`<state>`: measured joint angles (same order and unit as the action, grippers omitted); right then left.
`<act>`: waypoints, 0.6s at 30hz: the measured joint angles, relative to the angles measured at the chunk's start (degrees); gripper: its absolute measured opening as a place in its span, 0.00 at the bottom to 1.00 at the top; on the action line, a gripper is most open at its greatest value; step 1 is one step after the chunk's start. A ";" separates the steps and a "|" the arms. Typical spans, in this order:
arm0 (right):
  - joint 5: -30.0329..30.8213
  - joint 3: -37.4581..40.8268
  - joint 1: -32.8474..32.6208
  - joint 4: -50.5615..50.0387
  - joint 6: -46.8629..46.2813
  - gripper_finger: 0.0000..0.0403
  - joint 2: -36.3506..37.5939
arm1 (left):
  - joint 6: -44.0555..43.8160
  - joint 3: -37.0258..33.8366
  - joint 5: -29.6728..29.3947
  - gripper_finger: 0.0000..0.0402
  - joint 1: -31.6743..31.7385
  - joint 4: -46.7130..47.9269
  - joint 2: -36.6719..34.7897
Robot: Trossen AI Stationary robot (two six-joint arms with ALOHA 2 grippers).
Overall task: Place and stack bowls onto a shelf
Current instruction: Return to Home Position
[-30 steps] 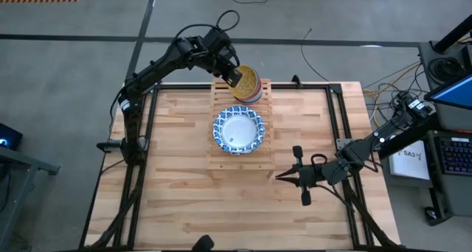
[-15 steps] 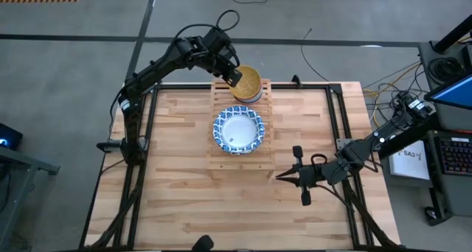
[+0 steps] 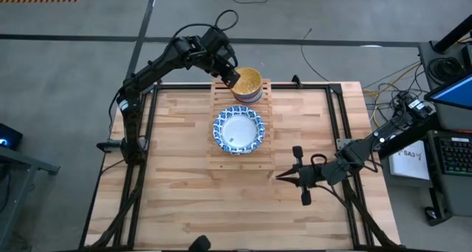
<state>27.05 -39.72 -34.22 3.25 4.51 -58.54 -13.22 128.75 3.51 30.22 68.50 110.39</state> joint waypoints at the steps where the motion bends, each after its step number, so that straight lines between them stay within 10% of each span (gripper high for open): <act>1: 0.00 0.00 0.00 0.00 0.00 0.02 0.01 | 0.61 0.00 -0.01 0.31 0.00 0.27 -0.15; 18: -0.26 3.98 0.02 10.35 6.17 0.02 0.00 | 12.45 -4.38 -1.87 0.31 -10.00 2.83 -13.34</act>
<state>26.79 -35.75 -34.20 13.60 10.69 -58.54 -0.77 124.37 1.65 20.22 71.33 97.05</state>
